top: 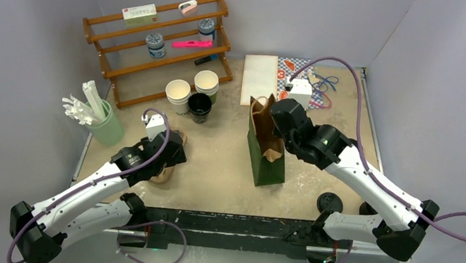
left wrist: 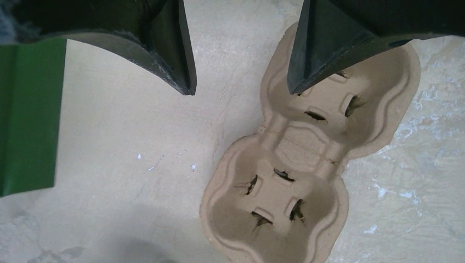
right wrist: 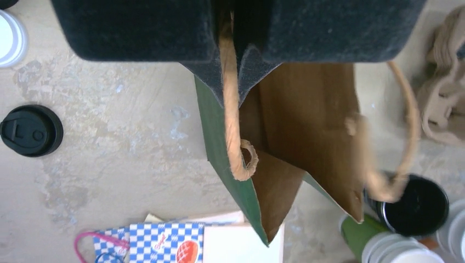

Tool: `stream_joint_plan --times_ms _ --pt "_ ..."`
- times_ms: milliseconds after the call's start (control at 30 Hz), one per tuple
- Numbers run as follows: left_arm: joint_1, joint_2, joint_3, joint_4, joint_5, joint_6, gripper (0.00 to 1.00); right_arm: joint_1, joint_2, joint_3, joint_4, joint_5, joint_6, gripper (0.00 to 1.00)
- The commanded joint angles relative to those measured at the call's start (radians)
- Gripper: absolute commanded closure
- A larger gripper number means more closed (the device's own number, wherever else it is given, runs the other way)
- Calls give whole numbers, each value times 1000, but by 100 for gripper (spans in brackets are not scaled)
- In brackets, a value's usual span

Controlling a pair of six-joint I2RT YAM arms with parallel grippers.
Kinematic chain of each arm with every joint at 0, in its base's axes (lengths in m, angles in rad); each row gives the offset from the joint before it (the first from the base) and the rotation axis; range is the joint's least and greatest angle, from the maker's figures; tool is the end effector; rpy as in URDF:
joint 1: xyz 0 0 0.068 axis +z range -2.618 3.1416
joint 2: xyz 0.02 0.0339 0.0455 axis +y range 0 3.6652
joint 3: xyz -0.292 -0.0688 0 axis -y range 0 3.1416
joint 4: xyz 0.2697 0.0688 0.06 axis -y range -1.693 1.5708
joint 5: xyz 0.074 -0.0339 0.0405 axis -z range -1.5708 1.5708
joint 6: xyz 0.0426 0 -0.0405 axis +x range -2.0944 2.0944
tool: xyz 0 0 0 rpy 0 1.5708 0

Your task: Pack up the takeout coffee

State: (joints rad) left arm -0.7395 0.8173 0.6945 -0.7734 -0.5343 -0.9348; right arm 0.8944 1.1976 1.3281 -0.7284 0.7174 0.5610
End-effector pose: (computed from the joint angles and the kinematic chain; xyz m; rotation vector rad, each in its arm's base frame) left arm 0.1360 -0.0947 0.2665 -0.4447 2.2713 -0.1779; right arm 0.1851 0.1859 0.4203 0.0584 2.0108 0.1417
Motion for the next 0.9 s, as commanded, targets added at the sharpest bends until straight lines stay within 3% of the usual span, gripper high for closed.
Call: stream_joint_plan --times_ms 0,133,267,367,467,567,867 --pt "6 36 2 -39 -44 -114 35 -56 28 97 101 73 -9 100" --pt "6 79 6 -47 -35 -127 36 -117 77 137 126 45 -19 100" --pt "6 106 6 -2 -17 -29 41 -167 107 140 159 -21 -18 97" --pt "6 126 4 4 -17 -16 41 -184 110 139 155 -44 -19 56" --pt "6 146 1 11 -11 -11 45 -187 77 129 157 -48 -23 37" --pt "6 164 3 14 -10 9 52 -186 33 121 159 -79 -48 31" --pt "6 211 -7 11 -33 30 59 -186 -42 158 122 -149 -109 27"
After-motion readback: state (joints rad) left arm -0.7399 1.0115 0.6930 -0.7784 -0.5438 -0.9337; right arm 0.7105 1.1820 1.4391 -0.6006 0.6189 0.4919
